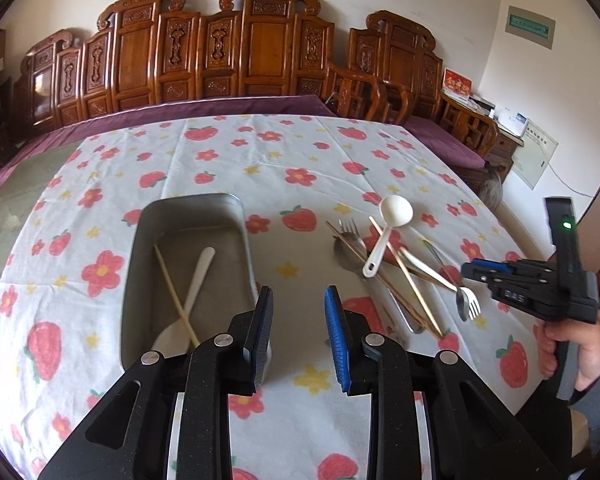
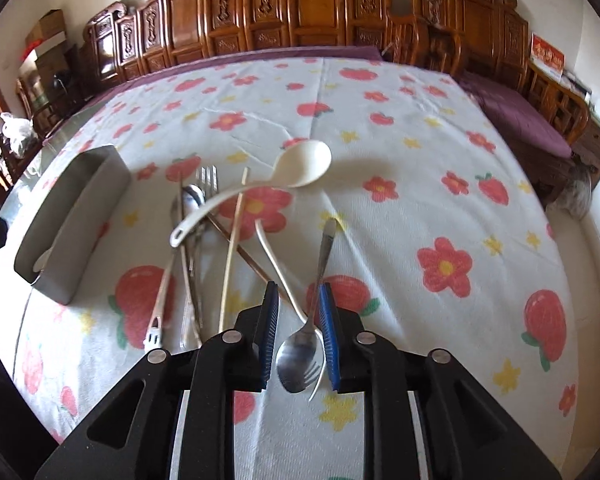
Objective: Organize utensils
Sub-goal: 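Grasp a metal spoon from the utensil pile with the right gripper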
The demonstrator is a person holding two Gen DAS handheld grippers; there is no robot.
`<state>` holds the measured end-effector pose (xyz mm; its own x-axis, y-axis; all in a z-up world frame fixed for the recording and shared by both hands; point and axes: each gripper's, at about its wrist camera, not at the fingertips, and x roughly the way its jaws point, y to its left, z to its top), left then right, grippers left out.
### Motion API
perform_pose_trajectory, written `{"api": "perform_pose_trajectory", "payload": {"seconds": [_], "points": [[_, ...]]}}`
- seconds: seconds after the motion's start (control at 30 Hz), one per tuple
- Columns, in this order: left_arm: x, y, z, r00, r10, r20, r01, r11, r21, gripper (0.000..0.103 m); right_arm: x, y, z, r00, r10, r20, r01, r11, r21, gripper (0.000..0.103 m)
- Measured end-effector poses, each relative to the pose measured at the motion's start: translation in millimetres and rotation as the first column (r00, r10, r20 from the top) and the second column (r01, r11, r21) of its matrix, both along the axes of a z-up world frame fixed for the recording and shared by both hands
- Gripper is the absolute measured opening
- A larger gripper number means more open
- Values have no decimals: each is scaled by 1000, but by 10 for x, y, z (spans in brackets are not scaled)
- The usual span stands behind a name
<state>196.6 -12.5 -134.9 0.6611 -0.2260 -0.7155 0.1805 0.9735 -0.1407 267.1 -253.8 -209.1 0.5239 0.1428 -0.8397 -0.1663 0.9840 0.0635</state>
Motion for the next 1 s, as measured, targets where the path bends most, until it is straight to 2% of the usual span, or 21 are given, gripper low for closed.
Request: {"api": "perform_pose_trajectory", "payload": {"seconds": [0.4, 0.5, 0.6, 0.8, 1.0], "points": [[-78, -254, -191, 999, -37, -35, 39, 999, 35, 25, 342, -148, -373, 984, -91, -152, 107, 989, 102, 23], [-123, -302, -199, 999, -43, -31, 45, 998, 48, 25, 335, -157, -371, 982, -104, -158, 122, 986, 112, 18], [-174, -362, -189, 998, -48, -28, 50, 996, 71, 25, 331, -166, -380, 979, -104, -178, 126, 985, 115, 5], [-187, -481, -108, 998, -62, -16, 63, 991, 119, 25, 272, -224, -310, 983, -94, -160, 112, 988, 108, 4], [-99, -638, -61, 996, -75, -38, 79, 989, 123, 25, 161, -350, -60, 991, -72, -110, 90, 981, 171, 4]]}}
